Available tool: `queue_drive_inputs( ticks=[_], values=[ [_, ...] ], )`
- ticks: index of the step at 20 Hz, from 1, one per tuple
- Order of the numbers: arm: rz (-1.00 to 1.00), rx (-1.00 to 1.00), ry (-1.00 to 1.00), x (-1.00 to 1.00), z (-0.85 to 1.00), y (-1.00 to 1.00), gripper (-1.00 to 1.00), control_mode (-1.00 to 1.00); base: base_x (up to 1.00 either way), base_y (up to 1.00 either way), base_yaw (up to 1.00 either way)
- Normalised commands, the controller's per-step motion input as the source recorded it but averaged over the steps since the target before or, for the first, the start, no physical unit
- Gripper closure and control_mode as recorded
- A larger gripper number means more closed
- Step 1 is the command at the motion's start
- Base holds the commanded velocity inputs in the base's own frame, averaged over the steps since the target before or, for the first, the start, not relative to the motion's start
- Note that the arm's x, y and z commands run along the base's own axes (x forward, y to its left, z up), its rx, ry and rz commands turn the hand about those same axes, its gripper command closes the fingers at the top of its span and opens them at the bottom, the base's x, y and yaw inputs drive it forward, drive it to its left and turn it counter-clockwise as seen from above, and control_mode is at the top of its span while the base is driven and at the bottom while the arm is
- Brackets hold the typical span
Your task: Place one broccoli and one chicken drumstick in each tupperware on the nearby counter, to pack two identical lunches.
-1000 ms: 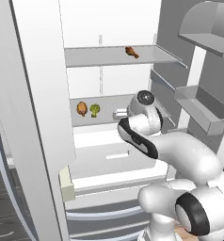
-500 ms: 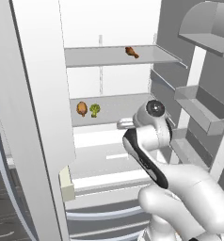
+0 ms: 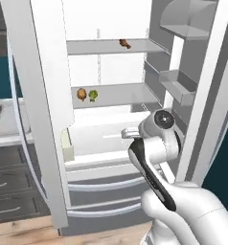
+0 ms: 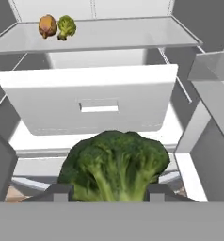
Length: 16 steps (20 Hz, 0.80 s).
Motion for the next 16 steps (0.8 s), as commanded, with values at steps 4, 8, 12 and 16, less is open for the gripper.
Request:
queue_drive_inputs(
  ticks=[4, 8, 12, 16],
  values=[
    [0.0, 0.0, 0.0, 0.0, 0.0, 0.0, 1.0, 1.0, -0.94, 0.19, 0.01],
    [0.0, 0.0, 0.0, 0.0, 0.0, 0.0, 1.0, 1.0, -0.82, 0.34, 0.0],
    [0.0, 0.0, 0.0, 0.0, 0.0, 0.0, 1.0, 1.0, -0.38, 0.72, 0.0],
    [0.0, 0.0, 0.0, 0.0, 0.0, 0.0, 1.0, 1.0, -0.03, 0.99, 0.0]
  ],
)
